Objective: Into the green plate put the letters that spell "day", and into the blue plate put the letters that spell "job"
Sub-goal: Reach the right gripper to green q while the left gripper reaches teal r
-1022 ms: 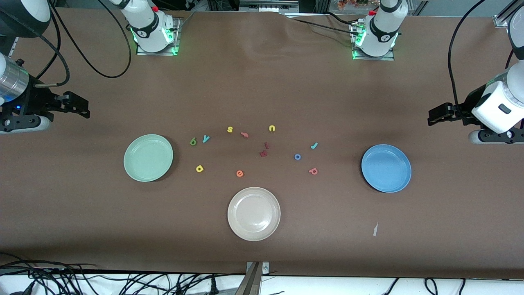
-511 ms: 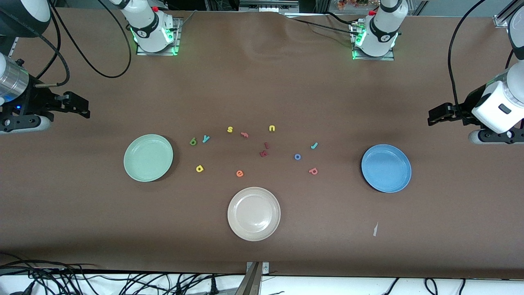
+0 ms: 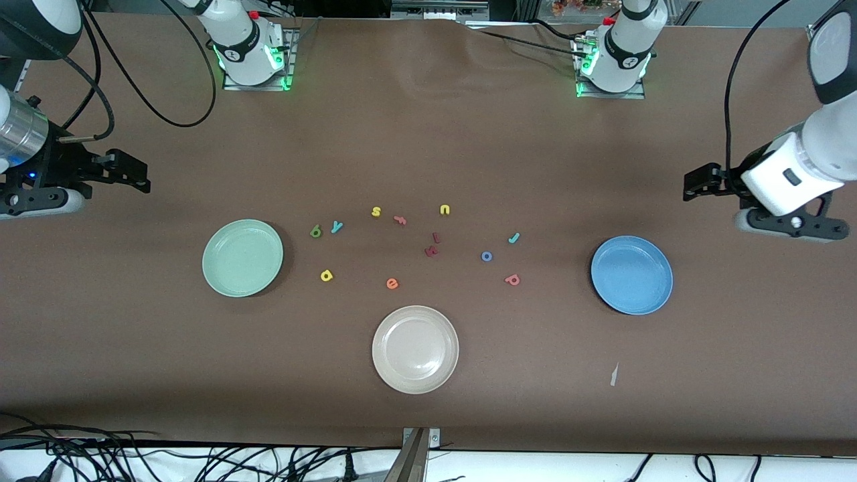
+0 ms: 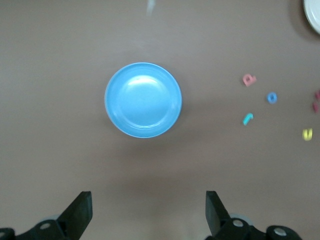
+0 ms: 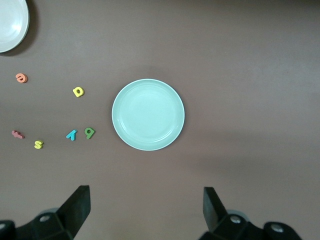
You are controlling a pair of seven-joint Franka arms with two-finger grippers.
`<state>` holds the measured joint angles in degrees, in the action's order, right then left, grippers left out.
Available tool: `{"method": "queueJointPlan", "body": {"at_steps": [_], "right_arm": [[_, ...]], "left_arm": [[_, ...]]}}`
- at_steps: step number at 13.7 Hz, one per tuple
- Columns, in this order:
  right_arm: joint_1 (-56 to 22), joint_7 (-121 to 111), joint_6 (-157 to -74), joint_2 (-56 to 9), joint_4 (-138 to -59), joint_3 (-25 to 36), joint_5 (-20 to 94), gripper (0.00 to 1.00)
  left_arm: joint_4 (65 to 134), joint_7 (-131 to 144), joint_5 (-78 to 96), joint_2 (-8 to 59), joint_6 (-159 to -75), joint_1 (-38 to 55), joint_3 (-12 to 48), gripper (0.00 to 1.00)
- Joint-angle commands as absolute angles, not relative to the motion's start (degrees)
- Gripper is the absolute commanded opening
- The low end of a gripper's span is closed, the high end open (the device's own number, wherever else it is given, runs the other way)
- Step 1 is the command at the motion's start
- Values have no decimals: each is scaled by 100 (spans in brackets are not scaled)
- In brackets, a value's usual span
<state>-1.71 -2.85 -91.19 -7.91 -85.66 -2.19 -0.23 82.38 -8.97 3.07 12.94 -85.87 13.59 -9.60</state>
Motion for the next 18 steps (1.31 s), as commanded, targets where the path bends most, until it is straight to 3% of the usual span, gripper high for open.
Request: {"method": "queueJointPlan", "body": {"at_steps": [1,3,6,15,18], "right_arm": [[-167,-255,-9106,-747,-8587,-220,88,100],[-167,-255,-9097,-756,-8569,-220,88,100],[-167,-255,-9079,-756,-8543,-228,97,100],[-369,-343,-9368,-975,-8613,-255,396,100],[-369,165,-9895,-1089,-8956,-693,299,100]], "left_arm": [[8182,-1502,440,1844,-8744,1485,-670,100],[8270,-1713,352,2099,-9155,1547,-152,100],[8638,-1923,351,2504,-10104,1643,157,100],[10844,-1943,352,2548,-13128,2179,413,100],[11328,-1942,352,2794,-14165,2311,413,100]]}}
